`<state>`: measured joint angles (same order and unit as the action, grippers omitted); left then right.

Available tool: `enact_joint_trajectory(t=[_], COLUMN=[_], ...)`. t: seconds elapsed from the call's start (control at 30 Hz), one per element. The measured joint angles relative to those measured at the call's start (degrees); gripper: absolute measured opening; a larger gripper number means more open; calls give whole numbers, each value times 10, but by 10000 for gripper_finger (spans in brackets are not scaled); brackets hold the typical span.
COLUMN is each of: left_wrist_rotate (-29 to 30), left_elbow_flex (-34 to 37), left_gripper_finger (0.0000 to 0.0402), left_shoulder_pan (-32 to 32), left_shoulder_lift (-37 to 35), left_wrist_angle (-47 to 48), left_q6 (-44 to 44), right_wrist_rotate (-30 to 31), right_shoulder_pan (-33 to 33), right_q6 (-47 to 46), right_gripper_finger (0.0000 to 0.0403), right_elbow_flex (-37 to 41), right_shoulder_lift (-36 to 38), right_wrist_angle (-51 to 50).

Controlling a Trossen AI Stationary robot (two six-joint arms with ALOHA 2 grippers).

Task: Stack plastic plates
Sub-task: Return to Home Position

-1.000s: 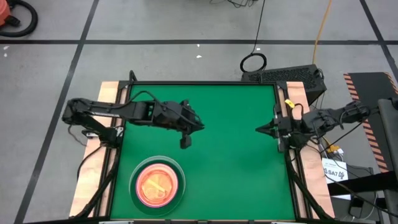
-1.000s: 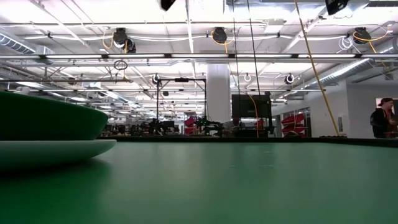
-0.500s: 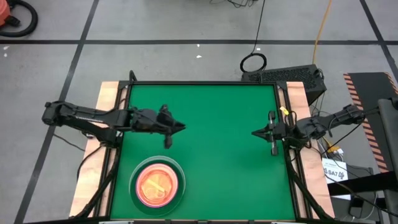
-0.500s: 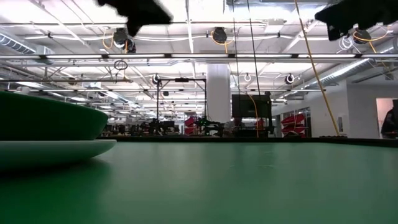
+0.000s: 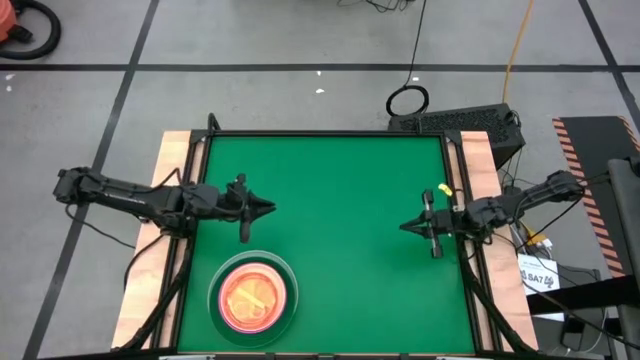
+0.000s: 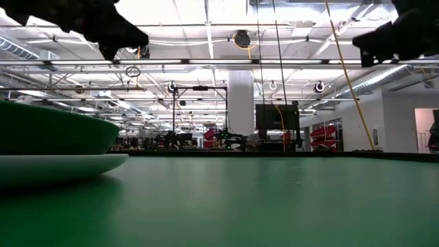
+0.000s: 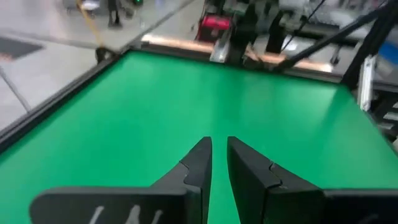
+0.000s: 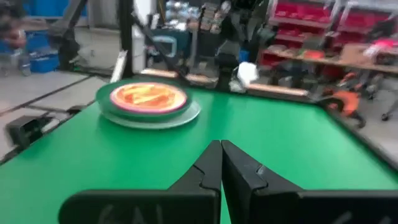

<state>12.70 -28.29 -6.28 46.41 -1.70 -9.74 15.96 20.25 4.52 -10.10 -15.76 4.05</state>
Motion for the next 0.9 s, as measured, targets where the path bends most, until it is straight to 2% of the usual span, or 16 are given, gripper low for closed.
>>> enact_joint_trajectory(t=[0.33,0.53,0.9], left_wrist_rotate=[27,42,49], left_elbow_flex=[79,134,242], left_gripper_finger=[55,55,55], left_shoulder_pan=[-26,-42,-39], left_shoulder_lift=[-52,-101,-217], left_wrist_angle=[-30,-60,-86], left_q6=[8,8,17], right_wrist_rotate=[-12,-12,-18], right_shoulder_pan=[0,0,0], right_q6=[-6,-11,7], right_gripper_finger=[0,0,0], right_elbow_flex=[50,89,90], right_shoulder_lift=[17,24,26], right_wrist_angle=[23,87,79])
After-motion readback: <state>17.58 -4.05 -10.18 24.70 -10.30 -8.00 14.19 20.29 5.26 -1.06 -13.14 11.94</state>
